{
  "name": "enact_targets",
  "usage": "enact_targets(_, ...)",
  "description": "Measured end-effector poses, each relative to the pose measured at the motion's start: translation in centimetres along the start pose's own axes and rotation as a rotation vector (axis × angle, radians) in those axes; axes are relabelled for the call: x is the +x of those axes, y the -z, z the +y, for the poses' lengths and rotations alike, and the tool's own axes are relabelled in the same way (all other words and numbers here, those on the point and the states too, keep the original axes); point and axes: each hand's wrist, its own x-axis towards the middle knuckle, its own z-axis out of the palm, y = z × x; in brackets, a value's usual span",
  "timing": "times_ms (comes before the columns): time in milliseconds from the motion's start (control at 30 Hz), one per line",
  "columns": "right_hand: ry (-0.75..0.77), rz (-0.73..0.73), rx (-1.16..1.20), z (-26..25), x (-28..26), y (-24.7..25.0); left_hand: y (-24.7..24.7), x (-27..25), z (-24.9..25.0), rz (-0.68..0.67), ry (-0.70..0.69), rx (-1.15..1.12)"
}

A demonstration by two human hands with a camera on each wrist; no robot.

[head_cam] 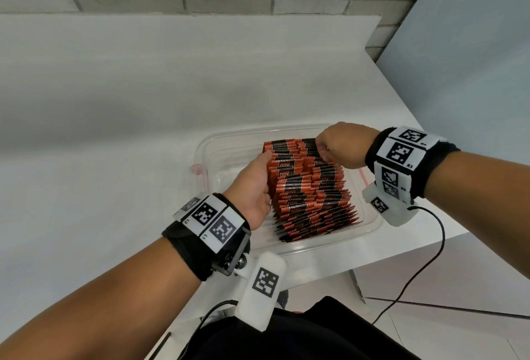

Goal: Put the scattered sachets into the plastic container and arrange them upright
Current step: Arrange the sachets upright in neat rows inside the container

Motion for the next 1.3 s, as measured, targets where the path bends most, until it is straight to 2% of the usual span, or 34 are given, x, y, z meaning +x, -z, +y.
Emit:
enact_targets(133,-0.011,0.060,-0.145,-0.1,0.2,0.3,0.1,0.2,0.0,-0.004,-0.001,-0.001)
enact_targets(267,-0.047,0.060,-0.262,-0.9,0.3,-0.5,0.1,0.2,-0.1,-0.013,-0.001,0.008)
enact_targets(500,-0.063,0.090,-0.222,-1.2,-0.2,-0.9,0.1,0.6,-0.2,-0.007,-0.002,-0.009)
enact_targets(667,-0.072,0.192,0.101,-0.4,-1.1,-0.8,0.2,0.4,-0.2,0.006,-0.021,0.012)
enact_targets(700,-0.062,0.190,0.161,-0.5,-1.6,-1.0,0.2,0.3,-0.2,0.004,-0.022,0.005)
enact_targets(833,-0.060,0.034,0.248,-1.6,-3.9,-2.4,0.2,0.0,0.0,-0.057,0.026,-0.053)
enact_targets(900,-0.123,0.084,0.362,-1.7,-4.3,-2.4,0.2,0.0,-0.1,-0.045,0.035,-0.041)
enact_targets(1000,-0.307,0.207,0.717,-1.8,-5.1,-2.2,0.2,-0.1,-0.1,-0.025,0.046,0.022)
enact_targets(1067,-0.395,0.199,1.052,-2.0,-6.0,-2.8,0.3,-0.1,-0.1,-0.038,0.068,0.072)
enact_targets(1200,-0.450,0.152,1.355,-2.2,-6.8,-4.2,0.6,0.0,-0.1,-0.101,0.160,0.068)
enact_targets(1300,-0.413,0.151,1.522,-2.2,-6.7,-4.9,0.6,0.2,-0.3,-0.144,0.185,0.077)
